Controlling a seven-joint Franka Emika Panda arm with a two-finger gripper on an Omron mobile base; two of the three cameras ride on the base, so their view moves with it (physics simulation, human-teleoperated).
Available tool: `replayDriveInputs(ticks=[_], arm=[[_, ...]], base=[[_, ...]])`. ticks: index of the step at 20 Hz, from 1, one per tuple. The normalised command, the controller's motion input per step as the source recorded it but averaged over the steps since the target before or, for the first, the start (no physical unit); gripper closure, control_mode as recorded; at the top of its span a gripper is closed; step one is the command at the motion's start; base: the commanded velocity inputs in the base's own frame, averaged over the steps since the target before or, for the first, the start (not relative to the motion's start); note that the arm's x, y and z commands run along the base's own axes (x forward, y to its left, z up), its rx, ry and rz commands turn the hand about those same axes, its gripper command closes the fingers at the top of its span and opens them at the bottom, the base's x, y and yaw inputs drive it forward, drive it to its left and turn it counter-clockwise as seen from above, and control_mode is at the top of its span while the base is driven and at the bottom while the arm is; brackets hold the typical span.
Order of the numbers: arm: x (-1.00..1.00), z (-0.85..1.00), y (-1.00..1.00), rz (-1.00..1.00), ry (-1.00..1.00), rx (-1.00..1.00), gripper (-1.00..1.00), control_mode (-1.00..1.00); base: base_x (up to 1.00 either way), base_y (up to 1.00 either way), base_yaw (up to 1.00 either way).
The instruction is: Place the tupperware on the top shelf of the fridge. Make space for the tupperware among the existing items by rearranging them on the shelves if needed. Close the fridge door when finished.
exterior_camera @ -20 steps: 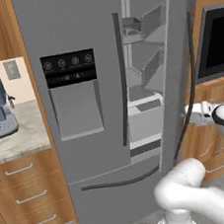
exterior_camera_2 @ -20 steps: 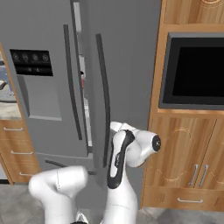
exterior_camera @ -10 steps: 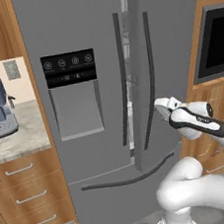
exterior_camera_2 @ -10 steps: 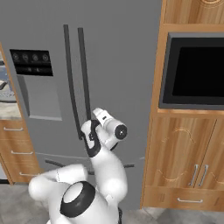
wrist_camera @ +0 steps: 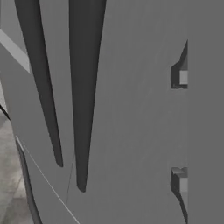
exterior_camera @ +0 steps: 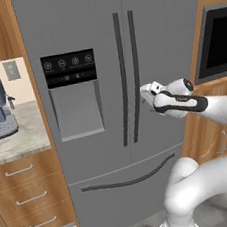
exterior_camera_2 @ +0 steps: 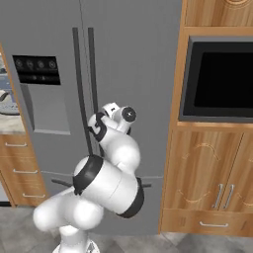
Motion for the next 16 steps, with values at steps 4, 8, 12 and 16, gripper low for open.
replayDriveInputs(ticks=[4,8,12,16], arm=[[0.5,-0.23,0.2,-0.07,0.09,-0.03,-1.0,-1.0],[0.0,0.0,0.0,0.0,0.0,0.0,-1.0,-1.0],[0.0,0.0,0.0,0.0,0.0,0.0,-1.0,-1.0],[0.0,0.0,0.0,0.0,0.0,0.0,-1.0,-1.0]], base=[[0.0,0.0,0.0],[0.0,0.0,0.0],[0.0,0.0,0.0],[0.0,0.0,0.0]])
